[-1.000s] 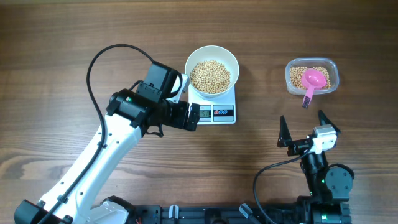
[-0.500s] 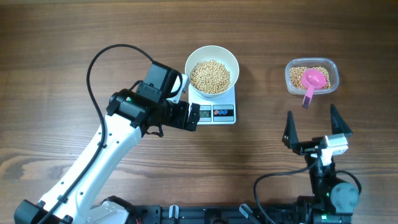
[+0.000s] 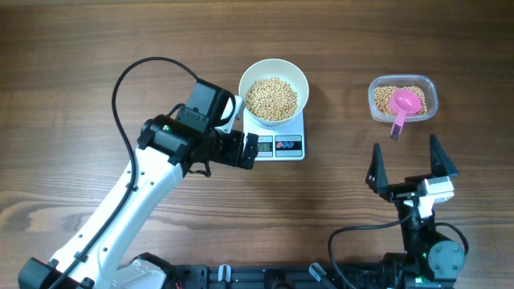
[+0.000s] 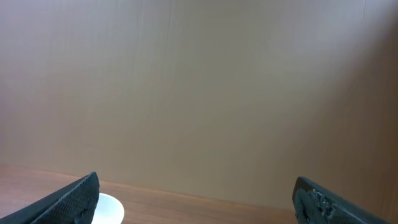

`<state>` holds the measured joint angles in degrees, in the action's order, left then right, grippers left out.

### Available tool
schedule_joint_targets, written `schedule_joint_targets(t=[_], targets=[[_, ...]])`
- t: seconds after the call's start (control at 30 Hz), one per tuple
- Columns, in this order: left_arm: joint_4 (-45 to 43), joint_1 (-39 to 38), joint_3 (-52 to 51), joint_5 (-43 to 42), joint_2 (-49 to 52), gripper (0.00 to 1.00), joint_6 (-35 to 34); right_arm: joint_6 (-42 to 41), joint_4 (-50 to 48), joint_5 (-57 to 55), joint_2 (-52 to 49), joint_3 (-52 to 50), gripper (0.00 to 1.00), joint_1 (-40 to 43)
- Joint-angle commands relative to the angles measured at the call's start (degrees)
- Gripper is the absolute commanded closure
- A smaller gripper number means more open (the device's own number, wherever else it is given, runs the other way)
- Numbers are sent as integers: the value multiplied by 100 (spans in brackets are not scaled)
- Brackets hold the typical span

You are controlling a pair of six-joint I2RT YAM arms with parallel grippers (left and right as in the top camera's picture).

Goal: Scoop item into bowl and weigh 150g on scale

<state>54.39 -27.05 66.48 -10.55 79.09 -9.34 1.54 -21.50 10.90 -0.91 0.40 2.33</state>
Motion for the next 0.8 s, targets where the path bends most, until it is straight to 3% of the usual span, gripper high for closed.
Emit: schedule_joint_targets(t=[0.0,0.2,0.3,0.43,0.57,0.73,0.77], targets=[[2,-17,-15,-70,22,0,-13,-68,114,-339,0,437,0,-22],[4,-17,-15,-70,22,0,-13,170,1954,-1204,-461,1985,0,-22],[4,-17,-15,-70,22,0,-13,815,2833,-1272,-1058,2957,0,-22],[4,-17,-15,-70,22,0,-13,758,3633,-1381,-2070,3978,0,-22],[4,-17,-15,-70,22,0,-13,444,4350,-592,-3307,5018,0,-22],[4,-17,-15,-70,22,0,-13,378,4264,901,-4280,5517,0,-22],[4,-17,-15,-70,22,0,-13,52,4288,1231,-4472,5510,0,-24]])
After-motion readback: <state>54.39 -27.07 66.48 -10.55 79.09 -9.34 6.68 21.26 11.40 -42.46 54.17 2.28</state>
